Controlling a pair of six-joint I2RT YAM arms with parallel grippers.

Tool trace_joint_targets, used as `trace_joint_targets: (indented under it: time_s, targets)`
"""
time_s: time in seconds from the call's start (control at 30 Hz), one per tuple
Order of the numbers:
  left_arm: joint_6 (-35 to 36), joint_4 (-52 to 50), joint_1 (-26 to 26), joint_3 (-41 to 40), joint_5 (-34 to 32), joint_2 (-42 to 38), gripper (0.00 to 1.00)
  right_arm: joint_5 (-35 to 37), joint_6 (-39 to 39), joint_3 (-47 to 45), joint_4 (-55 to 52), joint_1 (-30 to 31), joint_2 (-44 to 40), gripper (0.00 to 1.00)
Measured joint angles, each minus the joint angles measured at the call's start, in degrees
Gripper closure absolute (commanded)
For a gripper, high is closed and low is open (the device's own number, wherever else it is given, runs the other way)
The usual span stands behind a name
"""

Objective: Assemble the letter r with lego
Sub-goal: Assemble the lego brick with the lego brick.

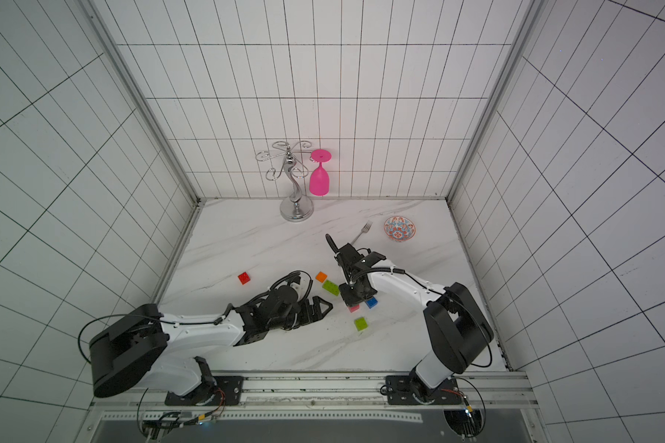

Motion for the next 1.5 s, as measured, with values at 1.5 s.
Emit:
trace_joint_targets:
  time_s: [1.5]
  targets:
    - [0.1, -2.5, 1.2, -0.3, 0.0, -2.5, 0.03, 2.8, 6.7, -5.7, 4.2, 2.7, -3.7, 1.0]
